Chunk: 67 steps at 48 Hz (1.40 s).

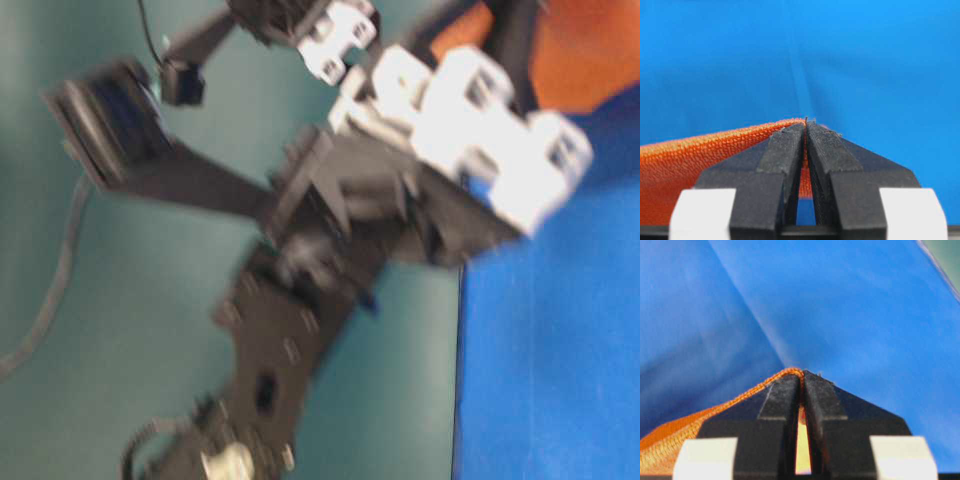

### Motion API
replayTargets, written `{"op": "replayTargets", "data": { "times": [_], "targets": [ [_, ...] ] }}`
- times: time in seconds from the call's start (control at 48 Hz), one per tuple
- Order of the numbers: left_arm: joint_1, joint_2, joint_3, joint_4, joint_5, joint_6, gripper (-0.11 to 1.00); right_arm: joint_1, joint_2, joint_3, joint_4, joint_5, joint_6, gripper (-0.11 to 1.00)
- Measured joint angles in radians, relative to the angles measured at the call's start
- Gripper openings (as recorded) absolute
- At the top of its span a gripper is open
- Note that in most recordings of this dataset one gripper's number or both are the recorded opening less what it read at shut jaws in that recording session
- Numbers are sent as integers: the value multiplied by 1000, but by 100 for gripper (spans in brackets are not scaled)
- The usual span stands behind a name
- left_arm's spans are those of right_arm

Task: Fold the orange towel.
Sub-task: 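Lift the towel and rotate it a quarter turn with both grippers, then lay the towel down lengthwise and open both grippers, moving them aside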

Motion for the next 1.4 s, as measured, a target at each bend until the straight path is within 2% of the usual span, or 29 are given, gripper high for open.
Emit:
{"op": "replayTargets", "data": {
  "times": [0.208,0.417,0.979,1.021,1.062,1.104,1.187,1.229,1.354,1.396],
  "targets": [
    [-8,-61,149,-3,-28,-81,3,31,160,-120,-11,-43,-11,3],
    [-12,-91,242,-3,-44,-127,3,46,204,-169,-20,-48,-37,3],
    [-17,-87,249,-5,-75,-127,3,63,224,-169,-31,-115,-80,4],
    [-15,-87,247,-5,-75,-127,3,63,222,-169,-31,-118,-81,8],
    [-15,-87,249,-5,-75,-129,4,63,224,-170,-29,-118,-86,19],
    [-15,-87,249,-5,-75,-129,10,63,222,-170,-31,-118,-91,32],
    [-17,-87,249,-5,-75,-130,32,61,222,-170,-31,-118,-97,52],
    [-17,-87,249,-5,-77,-130,44,60,224,-170,-32,-118,-100,55],
    [-17,-91,249,-5,-69,-130,82,64,224,-170,-32,-118,-110,52],
    [-17,-97,250,-5,-60,-130,85,71,224,-170,-32,-118,-115,52]
  ]
}}
